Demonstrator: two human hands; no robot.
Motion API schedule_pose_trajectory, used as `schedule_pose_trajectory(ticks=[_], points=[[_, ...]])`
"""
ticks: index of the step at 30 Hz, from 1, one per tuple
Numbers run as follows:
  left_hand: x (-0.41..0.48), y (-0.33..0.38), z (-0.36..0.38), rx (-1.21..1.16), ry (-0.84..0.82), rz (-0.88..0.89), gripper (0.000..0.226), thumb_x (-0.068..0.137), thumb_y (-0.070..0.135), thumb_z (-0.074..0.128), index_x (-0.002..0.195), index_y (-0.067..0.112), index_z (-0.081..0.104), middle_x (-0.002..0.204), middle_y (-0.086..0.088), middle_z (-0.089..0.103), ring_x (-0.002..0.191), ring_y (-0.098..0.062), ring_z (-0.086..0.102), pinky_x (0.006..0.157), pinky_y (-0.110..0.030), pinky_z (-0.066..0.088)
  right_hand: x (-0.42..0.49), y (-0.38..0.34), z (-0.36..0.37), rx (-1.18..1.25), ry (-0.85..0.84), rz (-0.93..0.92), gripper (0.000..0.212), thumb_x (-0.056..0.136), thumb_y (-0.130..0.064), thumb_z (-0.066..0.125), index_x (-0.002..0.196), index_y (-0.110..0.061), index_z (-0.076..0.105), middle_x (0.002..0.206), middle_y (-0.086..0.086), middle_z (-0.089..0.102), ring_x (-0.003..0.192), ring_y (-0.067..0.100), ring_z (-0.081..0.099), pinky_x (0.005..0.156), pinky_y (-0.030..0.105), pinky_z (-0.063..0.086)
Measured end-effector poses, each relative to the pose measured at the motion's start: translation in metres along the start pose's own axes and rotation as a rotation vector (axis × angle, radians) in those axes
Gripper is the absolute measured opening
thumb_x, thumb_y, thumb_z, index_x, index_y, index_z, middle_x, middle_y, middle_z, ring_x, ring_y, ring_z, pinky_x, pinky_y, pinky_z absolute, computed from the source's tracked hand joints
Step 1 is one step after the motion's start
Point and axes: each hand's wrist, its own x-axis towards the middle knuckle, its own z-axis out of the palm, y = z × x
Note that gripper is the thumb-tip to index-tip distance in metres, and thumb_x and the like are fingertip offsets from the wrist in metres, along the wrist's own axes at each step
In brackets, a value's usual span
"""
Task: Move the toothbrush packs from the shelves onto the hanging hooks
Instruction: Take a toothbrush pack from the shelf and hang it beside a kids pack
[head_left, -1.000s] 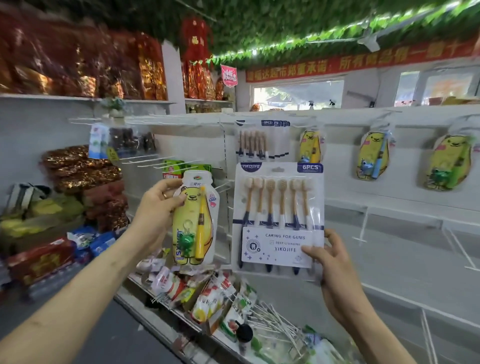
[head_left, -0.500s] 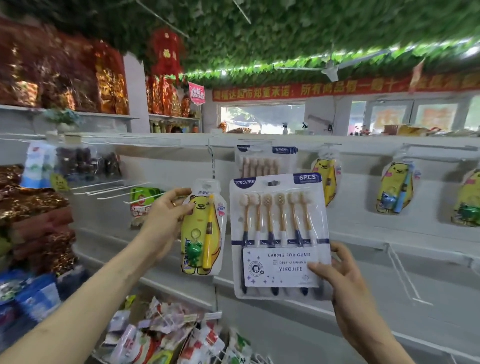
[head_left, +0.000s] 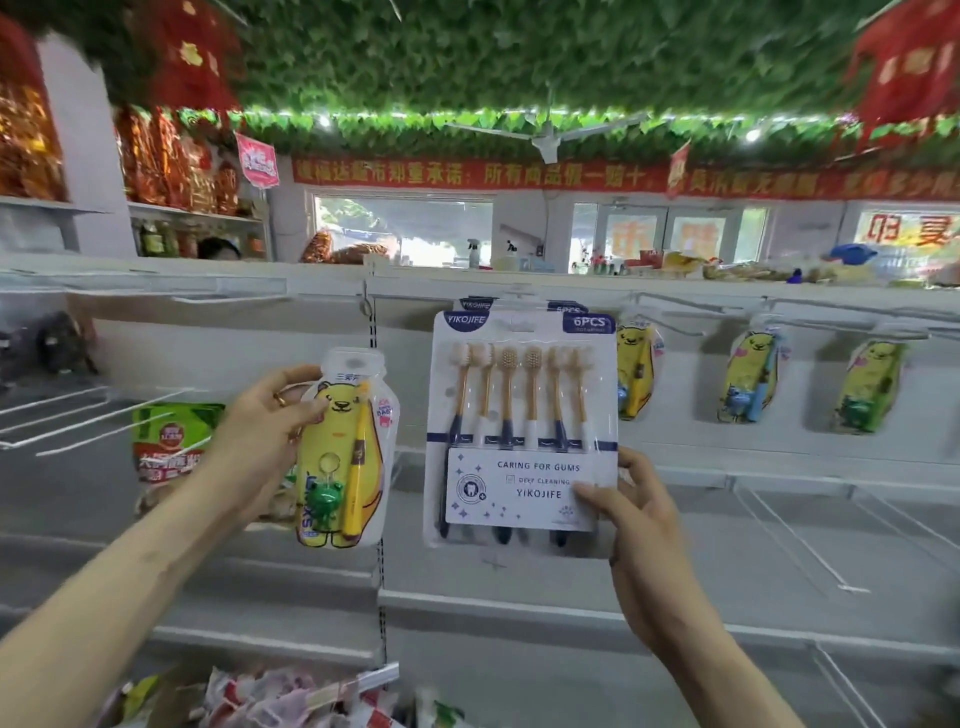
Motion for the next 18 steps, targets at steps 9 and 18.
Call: schedule_pose_trajectory(ticks=[9, 18], points=[[0.031, -0.009, 0.005, -0.058, -0.046, 0.013, 0.032, 0.103, -0.005, 0.052, 0.124, 0.017, 0.063, 0.127, -0.015, 0.070, 0.100, -0.026, 0.071, 0.090, -0.047, 0.060, 0.020, -0.007, 0.009, -0.058, 0.020, -0.029, 0.033, 0.097, 0.003, 0.061, 0.125, -0.015, 0.060, 0.107, 0.007, 0.080, 0.099, 0.025, 0.077, 0.085, 0.045, 0.059], [0.055, -0.021, 0.026, -0.043, -0.091, 0.018, 0.032, 0.103, -0.003, 0.052, 0.127, 0.014, 0.064, 0.127, -0.016, 0.070, 0.113, -0.036, 0.069, 0.096, -0.053, 0.058, 0.042, 0.010, 0.007, -0.051, 0.028, -0.033, 0.034, 0.096, 0.004, 0.061, 0.124, -0.016, 0.060, 0.104, 0.004, 0.081, 0.095, 0.022, 0.077, 0.090, 0.049, 0.057]])
